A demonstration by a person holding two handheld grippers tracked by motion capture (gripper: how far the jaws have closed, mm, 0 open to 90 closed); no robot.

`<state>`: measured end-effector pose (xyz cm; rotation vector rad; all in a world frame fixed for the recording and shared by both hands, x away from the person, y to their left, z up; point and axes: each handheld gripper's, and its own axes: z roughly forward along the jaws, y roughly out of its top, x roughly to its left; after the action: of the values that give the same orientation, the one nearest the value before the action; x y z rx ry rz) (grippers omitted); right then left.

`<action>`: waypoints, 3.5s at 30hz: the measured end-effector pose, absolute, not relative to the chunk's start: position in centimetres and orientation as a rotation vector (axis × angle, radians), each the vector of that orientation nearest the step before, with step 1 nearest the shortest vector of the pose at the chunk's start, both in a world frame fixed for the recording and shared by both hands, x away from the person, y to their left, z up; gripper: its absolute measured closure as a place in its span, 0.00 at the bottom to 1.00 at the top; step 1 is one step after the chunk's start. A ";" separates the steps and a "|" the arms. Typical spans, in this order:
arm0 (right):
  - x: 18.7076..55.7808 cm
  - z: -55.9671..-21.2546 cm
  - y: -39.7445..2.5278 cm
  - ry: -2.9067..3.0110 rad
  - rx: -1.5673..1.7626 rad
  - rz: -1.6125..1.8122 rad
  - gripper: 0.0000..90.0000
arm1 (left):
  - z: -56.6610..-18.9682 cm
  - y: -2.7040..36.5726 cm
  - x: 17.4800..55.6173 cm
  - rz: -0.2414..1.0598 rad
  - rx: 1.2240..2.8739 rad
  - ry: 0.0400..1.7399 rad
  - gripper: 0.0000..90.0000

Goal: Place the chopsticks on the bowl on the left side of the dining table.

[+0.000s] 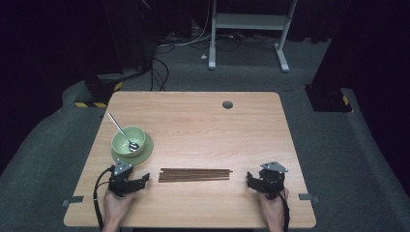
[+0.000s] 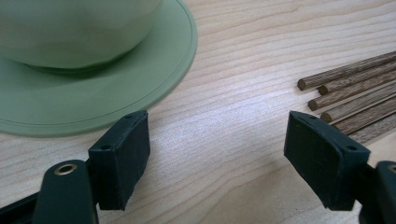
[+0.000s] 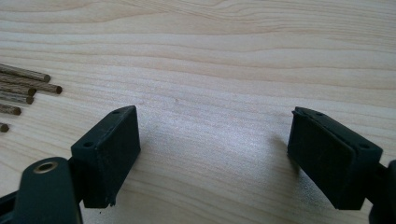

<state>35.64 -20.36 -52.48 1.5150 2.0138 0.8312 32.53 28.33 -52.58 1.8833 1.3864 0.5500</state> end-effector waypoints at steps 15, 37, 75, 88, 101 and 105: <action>35.6 -52.5 -20.4 2.013 1.514 0.830 0.18 | -50.9 27.4 32.2 0.546 1.871 1.303 0.25; 35.6 -52.5 -20.4 2.013 1.514 0.830 0.19 | -50.2 26.2 32.6 0.484 1.879 1.250 0.22; 35.6 -52.5 -20.4 2.016 1.508 0.832 0.19 | -47.8 22.4 34.7 0.427 1.959 1.091 0.21; 35.6 -52.5 -20.4 2.016 1.509 0.832 0.19 | -47.3 21.0 35.4 0.427 1.999 1.045 0.25; 35.6 -52.5 -20.4 2.016 1.509 0.832 0.19 | -46.7 19.1 36.5 0.414 2.058 0.983 0.29; 35.6 -52.5 -20.4 2.015 1.509 0.832 0.19 | -46.6 18.5 36.8 0.403 2.064 0.965 0.30</action>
<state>35.62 -20.36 -52.47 1.5095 2.0154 0.8319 36.76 18.54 -46.56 2.0642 0.9654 0.4030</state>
